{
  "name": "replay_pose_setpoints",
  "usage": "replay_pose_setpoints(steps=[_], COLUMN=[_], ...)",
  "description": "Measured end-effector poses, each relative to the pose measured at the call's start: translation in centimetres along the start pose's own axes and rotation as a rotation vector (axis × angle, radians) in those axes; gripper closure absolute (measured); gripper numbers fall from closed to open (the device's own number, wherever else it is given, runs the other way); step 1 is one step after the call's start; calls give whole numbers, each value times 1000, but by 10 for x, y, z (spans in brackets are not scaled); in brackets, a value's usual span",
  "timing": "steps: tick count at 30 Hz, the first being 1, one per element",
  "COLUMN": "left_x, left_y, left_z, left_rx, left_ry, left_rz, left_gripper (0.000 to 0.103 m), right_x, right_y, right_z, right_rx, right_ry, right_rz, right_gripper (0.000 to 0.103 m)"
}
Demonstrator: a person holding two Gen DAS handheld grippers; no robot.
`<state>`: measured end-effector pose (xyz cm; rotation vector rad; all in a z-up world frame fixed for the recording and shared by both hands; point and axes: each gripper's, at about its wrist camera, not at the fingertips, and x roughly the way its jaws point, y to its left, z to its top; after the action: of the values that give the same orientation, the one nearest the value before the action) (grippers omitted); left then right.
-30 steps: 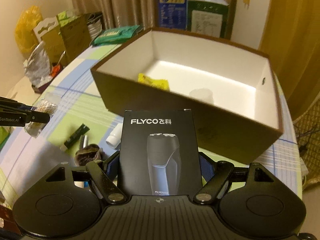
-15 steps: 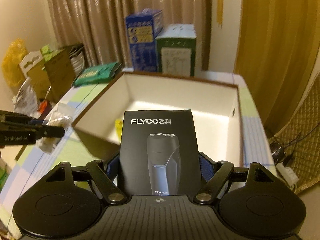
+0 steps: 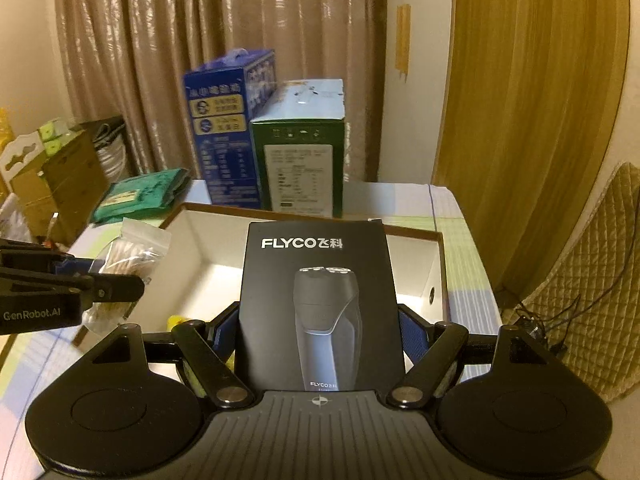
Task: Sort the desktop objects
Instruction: 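Lift the swab bag and FLYCO box over the box and lower them inside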
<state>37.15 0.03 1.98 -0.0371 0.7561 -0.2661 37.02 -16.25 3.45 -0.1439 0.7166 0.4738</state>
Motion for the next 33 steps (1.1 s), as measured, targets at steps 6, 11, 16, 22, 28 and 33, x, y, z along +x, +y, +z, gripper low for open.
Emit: replay_pose_setpoints(steps=[6, 11, 16, 22, 28, 33], left_x=[47, 88, 128, 156, 176, 182], left_y=[2, 6, 13, 3, 1, 5], left_z=[12, 18, 19, 16, 11, 7], left_rx=[-47, -123, -180, -160, -161, -160], left_ry=[69, 139, 208, 238, 262, 279], left_rz=[-17, -13, 11, 50, 80, 90], left_gripper=[82, 82, 82, 81, 71, 65], right_x=[43, 74, 97, 119, 130, 136], right_y=[-14, -27, -33, -38, -42, -44], right_z=[6, 8, 8, 9, 11, 9], right_rx=[20, 46, 44, 32, 27, 13], right_ry=[56, 107, 146, 175, 190, 201], right_rz=[-33, -55, -68, -77, -76, -75], right_gripper=[27, 27, 27, 27, 27, 27])
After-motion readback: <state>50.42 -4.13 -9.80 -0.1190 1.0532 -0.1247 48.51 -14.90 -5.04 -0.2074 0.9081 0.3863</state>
